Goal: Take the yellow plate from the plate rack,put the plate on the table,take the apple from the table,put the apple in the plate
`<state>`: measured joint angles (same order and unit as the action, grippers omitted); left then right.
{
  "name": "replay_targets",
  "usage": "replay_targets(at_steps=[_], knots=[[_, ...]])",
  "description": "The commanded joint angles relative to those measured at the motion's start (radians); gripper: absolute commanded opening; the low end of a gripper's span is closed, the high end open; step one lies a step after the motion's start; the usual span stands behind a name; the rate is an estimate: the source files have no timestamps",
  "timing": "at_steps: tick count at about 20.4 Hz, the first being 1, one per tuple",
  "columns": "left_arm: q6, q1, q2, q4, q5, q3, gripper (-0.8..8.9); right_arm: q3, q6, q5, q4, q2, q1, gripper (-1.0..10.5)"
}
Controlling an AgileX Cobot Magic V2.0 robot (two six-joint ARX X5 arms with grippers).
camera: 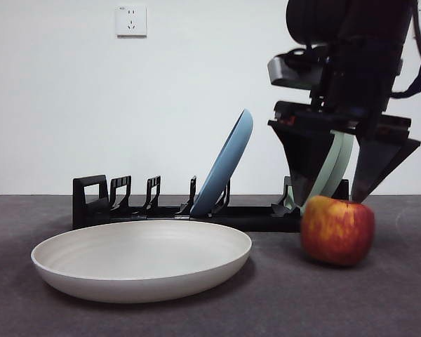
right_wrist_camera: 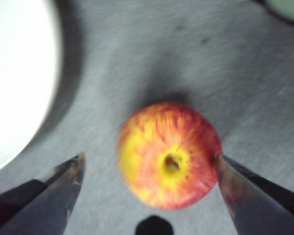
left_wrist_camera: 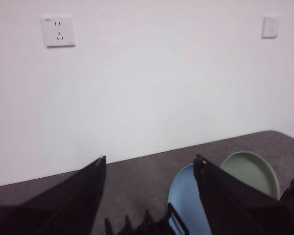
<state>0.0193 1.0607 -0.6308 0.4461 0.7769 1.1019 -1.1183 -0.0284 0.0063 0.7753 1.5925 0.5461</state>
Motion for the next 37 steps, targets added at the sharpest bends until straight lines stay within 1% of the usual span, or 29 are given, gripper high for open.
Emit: replay_targets(at_steps=[1, 4, 6, 7, 10, 11, 12, 13, 14, 19, 25, 29, 31, 34, 37], knots=[[0.011, -0.002, 0.002, 0.015, 0.008, -0.001, 3.06, 0.009, 0.0, -0.022, -0.017, 0.072, 0.004, 4.4], [0.008, -0.002, 0.001, 0.034, 0.007, -0.001, 3.06, 0.009, 0.0, -0.021, -0.047, 0.113, 0.004, 4.4], [0.008, -0.002, 0.001, 0.036, 0.008, -0.001, 3.06, 0.009, -0.026, 0.013, -0.047, 0.114, 0.005, 4.4], [0.008, -0.002, 0.001, 0.035, 0.008, -0.001, 3.06, 0.009, -0.026, 0.023, -0.047, 0.113, 0.005, 4.4], [0.008, -0.002, 0.001, 0.035, 0.007, -0.001, 3.06, 0.009, -0.025, 0.023, -0.065, 0.113, 0.001, 4.3], [0.008, -0.002, 0.001, 0.035, 0.007, -0.001, 3.06, 0.009, -0.025, 0.022, -0.074, 0.113, 0.0, 3.7], [0.008, -0.002, 0.001, 0.035, 0.007, -0.001, 3.06, 0.009, -0.025, 0.02, -0.075, 0.113, 0.0, 2.6], [0.008, -0.002, 0.001, 0.035, 0.008, -0.001, 3.06, 0.009, -0.025, 0.019, -0.074, 0.113, 0.0, 0.9], [0.008, -0.002, 0.001, 0.037, 0.008, -0.001, 3.06, 0.009, -0.021, 0.019, -0.074, 0.113, 0.0, -0.2], [0.008, -0.002, 0.001, 0.05, 0.007, -0.001, 3.06, 0.006, -0.015, 0.023, -0.071, 0.101, 0.0, -0.1], [0.008, -0.002, 0.001, 0.049, 0.007, -0.001, 3.06, -0.096, -0.023, 0.018, -0.031, -0.058, 0.027, -0.1], [0.008, -0.002, 0.001, 0.049, 0.006, -0.001, 3.06, -0.191, -0.025, 0.014, -0.026, -0.089, 0.107, -0.1], [0.008, -0.002, 0.001, 0.05, 0.006, -0.001, 3.06, -0.23, -0.025, -0.034, -0.042, -0.077, 0.155, -0.1], [0.008, -0.002, 0.001, 0.05, 0.004, -0.001, 3.06, -0.287, -0.025, -0.034, -0.05, -0.021, 0.223, -0.1], [0.008, -0.002, 0.001, 0.051, 0.004, -0.001, 3.06, -0.322, -0.024, -0.033, -0.058, 0.063, 0.27, -0.1]])
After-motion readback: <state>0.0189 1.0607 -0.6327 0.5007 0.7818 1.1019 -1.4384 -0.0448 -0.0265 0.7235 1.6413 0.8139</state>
